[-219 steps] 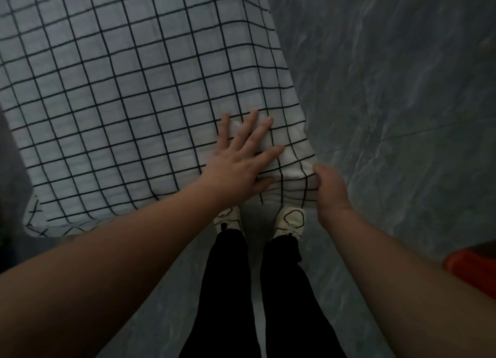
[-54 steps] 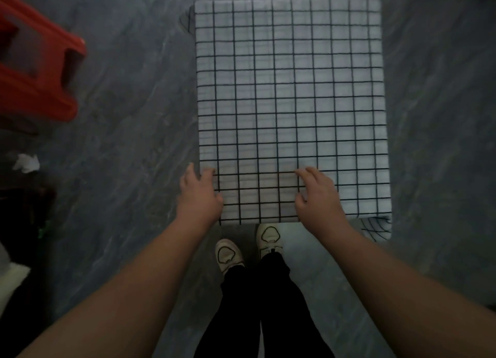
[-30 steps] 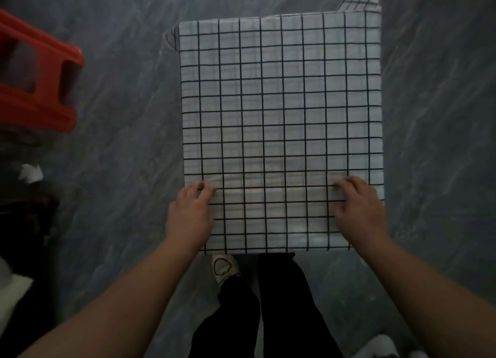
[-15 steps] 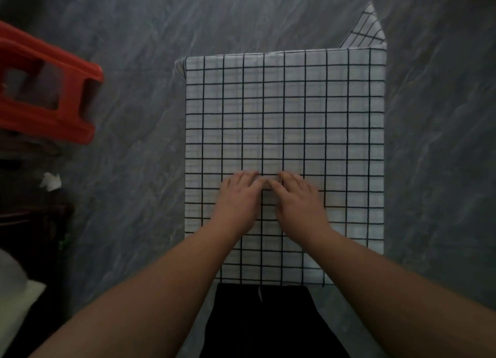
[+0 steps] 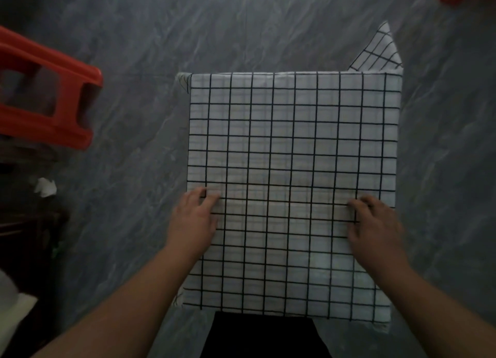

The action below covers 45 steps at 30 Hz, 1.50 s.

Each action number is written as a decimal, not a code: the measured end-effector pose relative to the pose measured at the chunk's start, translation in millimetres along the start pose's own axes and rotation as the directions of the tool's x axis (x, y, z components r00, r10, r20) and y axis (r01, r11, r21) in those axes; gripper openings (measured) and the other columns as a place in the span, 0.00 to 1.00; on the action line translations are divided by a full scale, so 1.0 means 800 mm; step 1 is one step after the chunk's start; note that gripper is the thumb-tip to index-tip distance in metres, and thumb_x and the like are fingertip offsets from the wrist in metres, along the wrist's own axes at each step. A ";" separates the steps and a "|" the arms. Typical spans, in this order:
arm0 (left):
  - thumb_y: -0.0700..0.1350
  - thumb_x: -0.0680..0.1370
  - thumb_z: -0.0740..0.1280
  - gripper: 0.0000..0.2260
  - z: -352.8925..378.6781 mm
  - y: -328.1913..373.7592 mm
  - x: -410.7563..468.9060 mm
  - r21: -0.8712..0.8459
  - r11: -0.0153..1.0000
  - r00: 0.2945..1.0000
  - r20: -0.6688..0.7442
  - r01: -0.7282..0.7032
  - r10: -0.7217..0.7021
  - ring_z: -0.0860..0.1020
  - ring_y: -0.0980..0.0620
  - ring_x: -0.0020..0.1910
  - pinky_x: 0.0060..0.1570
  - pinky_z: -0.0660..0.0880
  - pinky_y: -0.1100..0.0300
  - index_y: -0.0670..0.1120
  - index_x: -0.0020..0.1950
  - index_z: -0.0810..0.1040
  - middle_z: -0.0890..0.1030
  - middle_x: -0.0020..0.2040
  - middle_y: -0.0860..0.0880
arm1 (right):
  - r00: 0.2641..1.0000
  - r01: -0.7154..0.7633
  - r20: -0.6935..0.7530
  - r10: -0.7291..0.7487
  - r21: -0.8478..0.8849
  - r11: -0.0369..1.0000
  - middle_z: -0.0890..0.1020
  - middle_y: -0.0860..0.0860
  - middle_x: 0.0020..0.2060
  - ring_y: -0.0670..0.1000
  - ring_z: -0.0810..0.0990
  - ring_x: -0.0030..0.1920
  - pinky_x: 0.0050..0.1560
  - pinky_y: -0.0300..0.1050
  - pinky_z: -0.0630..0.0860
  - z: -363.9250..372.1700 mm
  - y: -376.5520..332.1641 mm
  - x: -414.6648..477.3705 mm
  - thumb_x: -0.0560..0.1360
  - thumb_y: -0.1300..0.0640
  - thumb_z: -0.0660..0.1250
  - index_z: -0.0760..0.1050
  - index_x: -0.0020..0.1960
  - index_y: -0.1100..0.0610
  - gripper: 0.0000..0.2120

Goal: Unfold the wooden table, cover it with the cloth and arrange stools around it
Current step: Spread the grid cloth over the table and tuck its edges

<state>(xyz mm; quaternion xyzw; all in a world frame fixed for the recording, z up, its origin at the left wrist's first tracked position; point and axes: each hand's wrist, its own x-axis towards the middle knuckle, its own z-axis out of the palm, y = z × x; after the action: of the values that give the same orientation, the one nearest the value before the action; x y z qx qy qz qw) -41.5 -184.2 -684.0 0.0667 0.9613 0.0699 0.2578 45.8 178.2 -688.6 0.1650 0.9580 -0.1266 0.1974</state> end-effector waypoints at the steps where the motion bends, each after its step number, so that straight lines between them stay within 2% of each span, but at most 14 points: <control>1: 0.43 0.72 0.72 0.22 -0.005 0.005 0.005 0.001 1.000 1.000 -0.013 -0.005 0.005 0.71 0.43 0.64 0.64 0.69 0.47 0.52 0.65 0.75 0.73 0.64 0.46 | 1.000 -0.009 -0.008 0.009 -0.001 1.000 0.73 0.56 0.64 0.60 0.70 0.63 0.63 0.60 0.70 -0.003 -0.008 0.004 0.73 0.58 0.69 0.75 0.65 0.56 0.20; 4: 0.43 0.74 0.69 0.19 -0.024 0.029 0.030 0.005 1.000 0.999 -0.044 -0.027 0.028 0.70 0.46 0.63 0.63 0.69 0.50 0.50 0.65 0.75 0.73 0.64 0.48 | 0.999 0.009 -0.041 -0.007 0.039 0.999 0.74 0.55 0.64 0.58 0.70 0.65 0.66 0.60 0.68 -0.013 -0.048 0.026 0.74 0.58 0.67 0.74 0.65 0.56 0.19; 8: 0.44 0.76 0.66 0.19 -0.044 0.074 0.079 -0.032 0.988 0.985 -0.095 -0.149 0.145 0.70 0.47 0.64 0.64 0.69 0.51 0.51 0.68 0.73 0.73 0.65 0.49 | 0.987 0.154 -0.061 -0.149 0.089 0.984 0.74 0.53 0.65 0.56 0.70 0.66 0.67 0.57 0.68 -0.022 -0.123 0.068 0.75 0.56 0.66 0.74 0.67 0.53 0.20; 11: 0.45 0.78 0.65 0.20 -0.055 0.105 0.120 -0.011 0.973 0.966 -0.121 -0.230 0.227 0.69 0.48 0.65 0.64 0.68 0.51 0.52 0.70 0.71 0.72 0.66 0.50 | 0.965 0.257 -0.064 -0.253 0.074 0.964 0.73 0.53 0.68 0.56 0.69 0.68 0.68 0.56 0.66 -0.024 -0.170 0.106 0.76 0.55 0.66 0.72 0.69 0.50 0.21; 15: 0.47 0.78 0.65 0.20 -0.068 0.114 0.164 0.037 0.969 0.965 -0.096 -0.243 0.245 0.66 0.47 0.68 0.65 0.65 0.50 0.54 0.70 0.70 0.71 0.68 0.50 | 0.934 0.356 -0.003 -0.356 0.010 0.934 0.70 0.52 0.70 0.56 0.66 0.71 0.68 0.57 0.65 -0.027 -0.192 0.148 0.76 0.53 0.64 0.68 0.72 0.47 0.24; 19: 0.47 0.77 0.65 0.19 -0.075 0.082 0.176 0.051 0.974 0.973 -0.048 -0.221 0.224 0.68 0.48 0.66 0.63 0.68 0.49 0.56 0.69 0.71 0.71 0.66 0.51 | 0.963 0.267 0.056 -0.264 -0.052 0.962 0.69 0.51 0.72 0.56 0.65 0.72 0.70 0.57 0.65 -0.036 -0.158 0.170 0.76 0.51 0.63 0.68 0.71 0.45 0.23; 24: 0.46 0.78 0.66 0.16 -0.081 0.023 0.169 -0.035 0.993 0.986 -0.123 -0.116 0.111 0.72 0.46 0.62 0.58 0.72 0.49 0.52 0.66 0.75 0.75 0.63 0.50 | 0.995 0.027 -0.096 -0.026 0.009 1.000 0.73 0.52 0.66 0.57 0.70 0.65 0.63 0.59 0.71 -0.062 -0.078 0.177 0.77 0.54 0.64 0.73 0.67 0.52 0.18; 26: 0.47 0.77 0.67 0.17 -0.083 0.009 0.166 -0.036 0.998 0.992 -0.113 -0.057 0.052 0.71 0.46 0.63 0.59 0.72 0.48 0.52 0.66 0.74 0.74 0.64 0.49 | 0.994 -0.029 -0.104 0.031 0.015 0.999 0.73 0.53 0.66 0.58 0.71 0.64 0.62 0.60 0.71 -0.066 -0.060 0.177 0.76 0.55 0.64 0.73 0.66 0.52 0.18; 29: 0.45 0.77 0.66 0.22 -0.086 0.007 0.160 -0.011 1.000 0.999 -0.049 -0.002 0.002 0.68 0.47 0.67 0.65 0.70 0.48 0.51 0.71 0.70 0.70 0.69 0.49 | 0.999 -0.035 -0.031 0.035 -0.011 0.999 0.71 0.54 0.70 0.59 0.69 0.67 0.66 0.59 0.71 -0.069 -0.055 0.176 0.76 0.56 0.63 0.71 0.70 0.52 0.22; 33: 0.42 0.79 0.62 0.27 -0.101 0.029 0.143 0.028 0.999 0.996 0.087 0.033 -0.035 0.61 0.45 0.74 0.72 0.64 0.48 0.51 0.78 0.61 0.61 0.77 0.46 | 0.985 -0.114 0.132 0.112 0.007 0.993 0.64 0.53 0.75 0.56 0.63 0.73 0.70 0.56 0.66 -0.093 -0.075 0.159 0.75 0.57 0.64 0.62 0.77 0.51 0.31; 36: 0.43 0.79 0.60 0.29 -0.131 0.050 0.115 0.030 0.997 0.971 0.227 0.065 -0.070 0.58 0.46 0.77 0.72 0.62 0.48 0.51 0.79 0.57 0.57 0.79 0.47 | 0.968 -0.155 0.208 0.140 0.056 0.986 0.64 0.52 0.76 0.55 0.62 0.74 0.72 0.54 0.63 -0.131 -0.097 0.125 0.76 0.57 0.61 0.60 0.78 0.52 0.30; 41: 0.46 0.78 0.61 0.25 -0.215 0.093 0.039 -0.037 0.999 0.975 0.222 0.011 -0.002 0.66 0.45 0.71 0.68 0.67 0.49 0.48 0.76 0.62 0.66 0.74 0.47 | 0.966 -0.175 0.208 0.152 0.097 0.980 0.66 0.51 0.75 0.55 0.64 0.73 0.73 0.54 0.64 -0.225 -0.129 0.036 0.77 0.55 0.59 0.60 0.78 0.52 0.30; 45: 0.49 0.79 0.60 0.26 -0.293 0.137 -0.036 -0.085 0.988 0.983 0.120 -0.132 0.141 0.65 0.46 0.72 0.71 0.65 0.48 0.47 0.77 0.62 0.67 0.75 0.46 | 0.987 -0.123 0.119 0.106 0.142 0.982 0.67 0.52 0.74 0.54 0.63 0.73 0.73 0.54 0.63 -0.309 -0.141 -0.053 0.77 0.55 0.60 0.61 0.78 0.53 0.29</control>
<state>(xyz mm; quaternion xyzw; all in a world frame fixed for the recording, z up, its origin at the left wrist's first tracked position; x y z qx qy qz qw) -125.2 -105.1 -450.3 0.1269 0.9330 0.1201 0.3147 -41.5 139.9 -431.0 0.2270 0.9223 -0.1954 0.2444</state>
